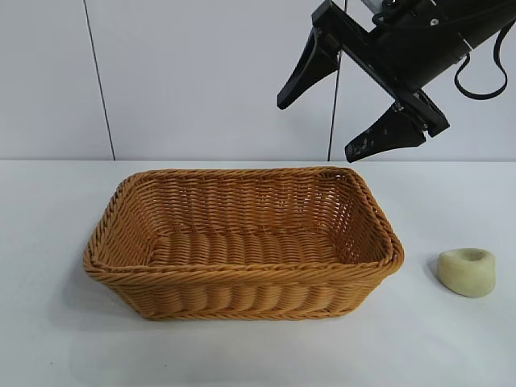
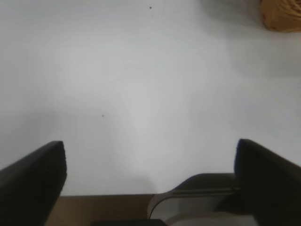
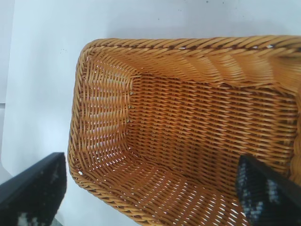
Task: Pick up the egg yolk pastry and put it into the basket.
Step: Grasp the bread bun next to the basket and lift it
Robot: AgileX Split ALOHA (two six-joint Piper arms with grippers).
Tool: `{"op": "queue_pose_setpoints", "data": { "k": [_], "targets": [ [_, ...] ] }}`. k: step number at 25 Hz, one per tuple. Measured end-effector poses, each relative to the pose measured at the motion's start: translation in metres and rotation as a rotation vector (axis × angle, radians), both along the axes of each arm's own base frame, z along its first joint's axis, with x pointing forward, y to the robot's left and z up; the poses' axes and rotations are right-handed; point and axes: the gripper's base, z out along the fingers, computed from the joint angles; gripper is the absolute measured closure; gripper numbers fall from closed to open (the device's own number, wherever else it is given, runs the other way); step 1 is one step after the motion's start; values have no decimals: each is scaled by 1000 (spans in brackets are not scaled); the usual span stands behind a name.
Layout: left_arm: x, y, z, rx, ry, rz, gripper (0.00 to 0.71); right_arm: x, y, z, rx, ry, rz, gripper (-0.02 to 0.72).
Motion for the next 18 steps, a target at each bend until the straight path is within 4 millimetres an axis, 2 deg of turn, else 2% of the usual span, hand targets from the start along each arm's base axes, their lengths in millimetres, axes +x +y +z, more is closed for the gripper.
{"op": "queue_pose_setpoints", "data": {
  "k": [6,14,18],
  "targets": [
    [-22,1,7,-11,-151,-1,14,0,0,0,0,-1,-1,8],
    [-64,3,12,-24,-425,-1,14,1,0,2,-6,-7,1,8],
    [-67,4,12,-17,-448,4,14,8,-3,16,-67,-41,3,8]
  ]
}}
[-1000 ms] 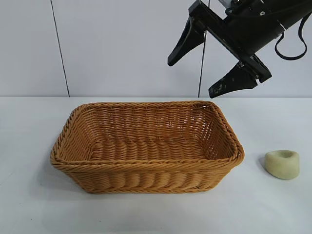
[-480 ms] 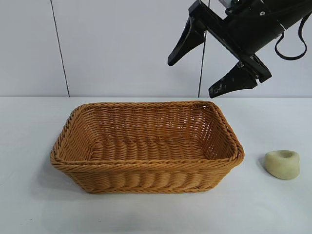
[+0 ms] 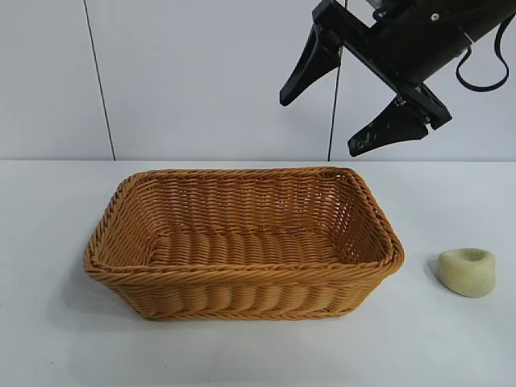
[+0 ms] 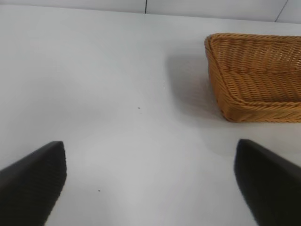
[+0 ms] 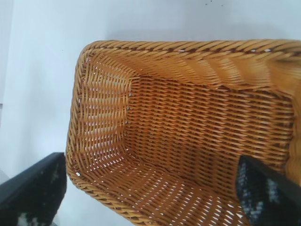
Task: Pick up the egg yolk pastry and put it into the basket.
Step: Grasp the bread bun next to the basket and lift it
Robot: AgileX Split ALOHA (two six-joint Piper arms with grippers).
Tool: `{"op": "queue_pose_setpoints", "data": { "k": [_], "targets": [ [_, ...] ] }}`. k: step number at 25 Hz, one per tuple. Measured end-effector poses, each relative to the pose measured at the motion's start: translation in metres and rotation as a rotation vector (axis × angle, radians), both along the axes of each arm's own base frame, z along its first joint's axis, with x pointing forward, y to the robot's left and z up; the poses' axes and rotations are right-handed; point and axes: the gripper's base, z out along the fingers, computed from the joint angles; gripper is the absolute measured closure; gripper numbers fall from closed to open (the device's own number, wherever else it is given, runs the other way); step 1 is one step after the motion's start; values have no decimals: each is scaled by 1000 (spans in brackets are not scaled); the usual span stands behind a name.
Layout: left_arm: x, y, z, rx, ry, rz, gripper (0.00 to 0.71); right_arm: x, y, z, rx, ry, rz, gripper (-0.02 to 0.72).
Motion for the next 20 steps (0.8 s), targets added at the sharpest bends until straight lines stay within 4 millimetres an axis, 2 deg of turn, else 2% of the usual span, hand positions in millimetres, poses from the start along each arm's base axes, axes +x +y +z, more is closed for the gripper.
{"op": "queue_pose_setpoints", "data": {
  "k": [5,10,15,17,20],
  "targets": [
    [0,0,0,2,-3,3,14,8,-15,15,-211,-25,-13,8],
    [0,0,0,2,-4,3,14,9,-41,12,-410,18,-66,8],
    [0,0,0,2,-4,3,14,13,-82,10,-451,63,-170,8],
    [0,0,0,2,-4,3,14,15,-93,9,-454,81,-198,8],
    [0,0,0,2,-4,3,14,18,-99,-2,-460,125,-206,8]
  ]
}}
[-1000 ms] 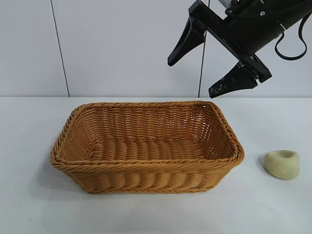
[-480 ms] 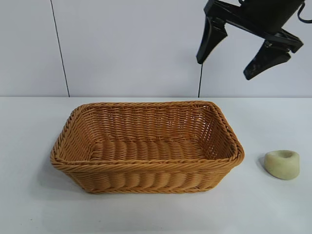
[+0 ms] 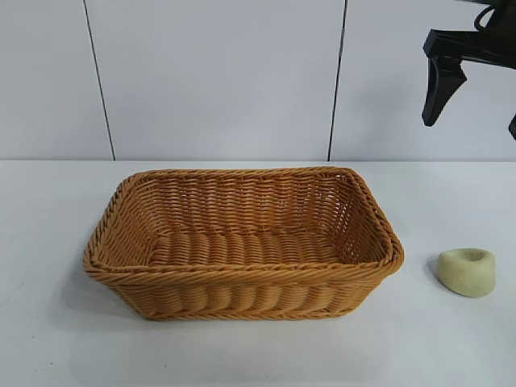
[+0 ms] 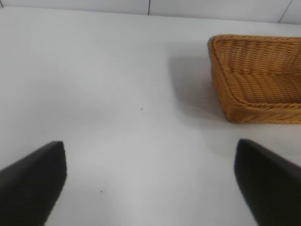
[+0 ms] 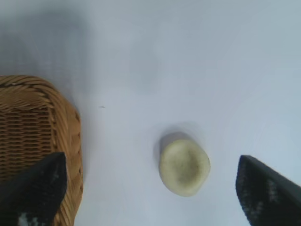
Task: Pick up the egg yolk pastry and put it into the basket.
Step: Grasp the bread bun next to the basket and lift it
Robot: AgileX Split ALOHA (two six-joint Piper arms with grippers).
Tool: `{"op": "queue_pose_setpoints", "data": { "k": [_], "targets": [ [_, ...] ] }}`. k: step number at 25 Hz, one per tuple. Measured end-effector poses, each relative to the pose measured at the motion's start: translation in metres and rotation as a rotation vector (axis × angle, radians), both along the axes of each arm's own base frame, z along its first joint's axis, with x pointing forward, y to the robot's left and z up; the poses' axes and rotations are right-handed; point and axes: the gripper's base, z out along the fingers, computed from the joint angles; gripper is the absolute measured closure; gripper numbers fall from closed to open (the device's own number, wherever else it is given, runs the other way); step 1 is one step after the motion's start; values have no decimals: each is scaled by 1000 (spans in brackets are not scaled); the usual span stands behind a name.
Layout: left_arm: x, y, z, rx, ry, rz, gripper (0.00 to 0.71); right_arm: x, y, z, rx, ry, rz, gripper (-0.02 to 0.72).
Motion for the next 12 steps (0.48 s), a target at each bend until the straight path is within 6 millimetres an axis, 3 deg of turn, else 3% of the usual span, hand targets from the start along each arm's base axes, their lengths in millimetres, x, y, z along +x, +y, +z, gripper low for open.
{"op": "queue_pose_setpoints", "data": {
  "k": [12],
  "targets": [
    [0,0,0,-1,-1,1,14,16,2,-91,6,286,-2,8]
  ]
}}
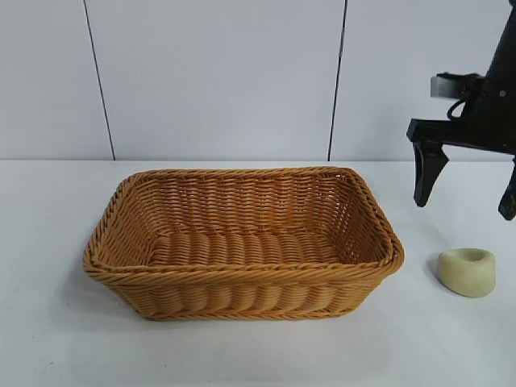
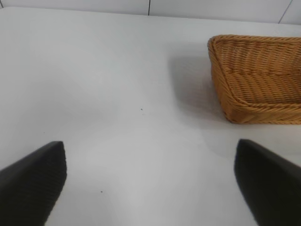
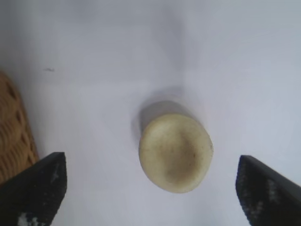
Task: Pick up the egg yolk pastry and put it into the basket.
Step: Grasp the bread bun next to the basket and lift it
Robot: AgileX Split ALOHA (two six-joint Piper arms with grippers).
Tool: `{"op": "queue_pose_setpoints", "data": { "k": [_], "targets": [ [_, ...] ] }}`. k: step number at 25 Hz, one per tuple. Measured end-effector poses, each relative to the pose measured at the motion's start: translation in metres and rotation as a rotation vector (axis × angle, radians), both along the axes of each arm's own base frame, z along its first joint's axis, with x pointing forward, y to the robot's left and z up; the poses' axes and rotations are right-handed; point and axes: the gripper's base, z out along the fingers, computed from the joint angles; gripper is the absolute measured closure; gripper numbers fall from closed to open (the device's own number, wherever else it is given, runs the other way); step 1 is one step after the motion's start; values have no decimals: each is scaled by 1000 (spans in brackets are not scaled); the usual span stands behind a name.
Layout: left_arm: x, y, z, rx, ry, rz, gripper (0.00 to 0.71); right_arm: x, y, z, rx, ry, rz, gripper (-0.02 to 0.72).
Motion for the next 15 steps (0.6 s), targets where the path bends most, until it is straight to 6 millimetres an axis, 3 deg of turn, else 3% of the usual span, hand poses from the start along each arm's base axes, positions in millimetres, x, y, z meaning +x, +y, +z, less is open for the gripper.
{"op": "queue_pose_setpoints", "data": {
  "k": [10,15],
  "targets": [
    [0,0,0,-1,0,0,14,3,-1,-44,-15,94,4,8],
    [0,0,0,-1,0,0,14,4,-1,-53,-16,112,1,8]
  ]
}}
